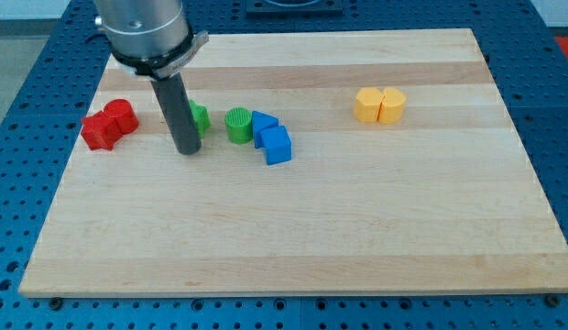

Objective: Push the green star to the top left

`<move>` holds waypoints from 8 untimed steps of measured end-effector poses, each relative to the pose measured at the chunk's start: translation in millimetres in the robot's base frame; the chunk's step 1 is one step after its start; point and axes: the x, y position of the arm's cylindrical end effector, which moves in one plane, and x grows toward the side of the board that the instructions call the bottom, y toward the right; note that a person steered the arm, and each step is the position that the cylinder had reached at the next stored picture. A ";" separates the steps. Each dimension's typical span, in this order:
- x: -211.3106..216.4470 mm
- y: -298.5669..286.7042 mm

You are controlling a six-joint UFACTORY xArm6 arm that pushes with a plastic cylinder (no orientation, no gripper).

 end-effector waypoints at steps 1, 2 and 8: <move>-30.4 0.0; -61.9 0.0; -146.9 -40.4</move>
